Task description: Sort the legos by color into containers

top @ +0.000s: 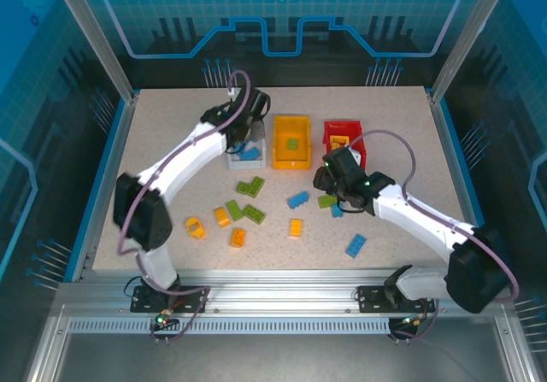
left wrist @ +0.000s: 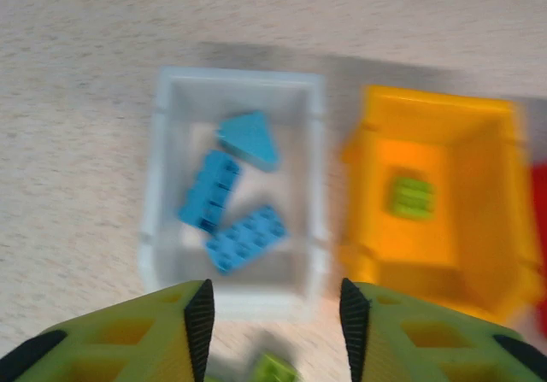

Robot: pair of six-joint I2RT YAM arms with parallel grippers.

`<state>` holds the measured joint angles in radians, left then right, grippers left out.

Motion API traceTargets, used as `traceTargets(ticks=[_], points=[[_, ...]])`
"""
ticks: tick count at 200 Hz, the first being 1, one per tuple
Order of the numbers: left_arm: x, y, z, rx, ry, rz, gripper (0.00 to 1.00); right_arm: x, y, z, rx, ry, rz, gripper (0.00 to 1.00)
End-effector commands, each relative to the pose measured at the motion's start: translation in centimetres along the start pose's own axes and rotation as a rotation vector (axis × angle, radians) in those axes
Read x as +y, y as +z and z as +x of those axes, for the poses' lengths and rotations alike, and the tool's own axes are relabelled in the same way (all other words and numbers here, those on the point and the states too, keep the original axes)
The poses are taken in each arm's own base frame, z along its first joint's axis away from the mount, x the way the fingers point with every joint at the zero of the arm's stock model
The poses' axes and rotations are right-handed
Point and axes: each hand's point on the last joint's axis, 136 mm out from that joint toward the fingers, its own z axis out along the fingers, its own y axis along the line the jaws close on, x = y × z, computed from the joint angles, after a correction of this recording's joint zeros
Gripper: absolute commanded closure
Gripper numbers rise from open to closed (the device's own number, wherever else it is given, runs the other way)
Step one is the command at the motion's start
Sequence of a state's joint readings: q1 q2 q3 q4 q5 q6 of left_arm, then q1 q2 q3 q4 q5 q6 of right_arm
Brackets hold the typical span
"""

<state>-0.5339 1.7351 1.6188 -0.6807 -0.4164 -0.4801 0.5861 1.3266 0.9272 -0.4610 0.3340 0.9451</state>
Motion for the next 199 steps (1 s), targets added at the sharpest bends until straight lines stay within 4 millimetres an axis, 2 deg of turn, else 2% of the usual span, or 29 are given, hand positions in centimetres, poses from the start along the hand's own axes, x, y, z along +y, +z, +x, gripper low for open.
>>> traceTargets(ticks=[1, 21, 46, 82, 107, 151, 199], points=[[-4.1, -3.8, 3.5, 0.004, 0.003, 0.212, 0.50, -2.9, 0.6, -0.5, 0.042, 0.077, 0.132, 0.43], [-6.0, -6.5, 7.7, 0.034, 0.026, 0.356, 0.46, -3.6, 2.7, -0.9, 0.076, 0.100, 0.107, 0.41], [-6.6, -9.1, 10.7, 0.055, -0.003, 0.478, 0.44, -4.2, 4.9, 0.1, 0.164, 0.098, 0.114, 0.39], [-6.8, -13.0, 11.1, -0.002, -0.020, 0.634, 0.41, -5.8, 6.5, 1.5, 0.200, 0.156, 0.167, 0.37], [-6.2, -14.4, 10.9, -0.017, -0.030, 0.657, 0.40, -6.5, 7.2, 2.4, 0.224, 0.216, 0.186, 0.35], [-5.6, -14.8, 11.1, -0.011, -0.036, 0.653, 0.40, -6.6, 8.0, 4.0, 0.264, 0.305, 0.194, 0.32], [-5.6, -14.7, 11.3, -0.010, -0.040, 0.652, 0.40, -4.7, 8.0, 5.4, 0.301, 0.376, 0.161, 0.32]])
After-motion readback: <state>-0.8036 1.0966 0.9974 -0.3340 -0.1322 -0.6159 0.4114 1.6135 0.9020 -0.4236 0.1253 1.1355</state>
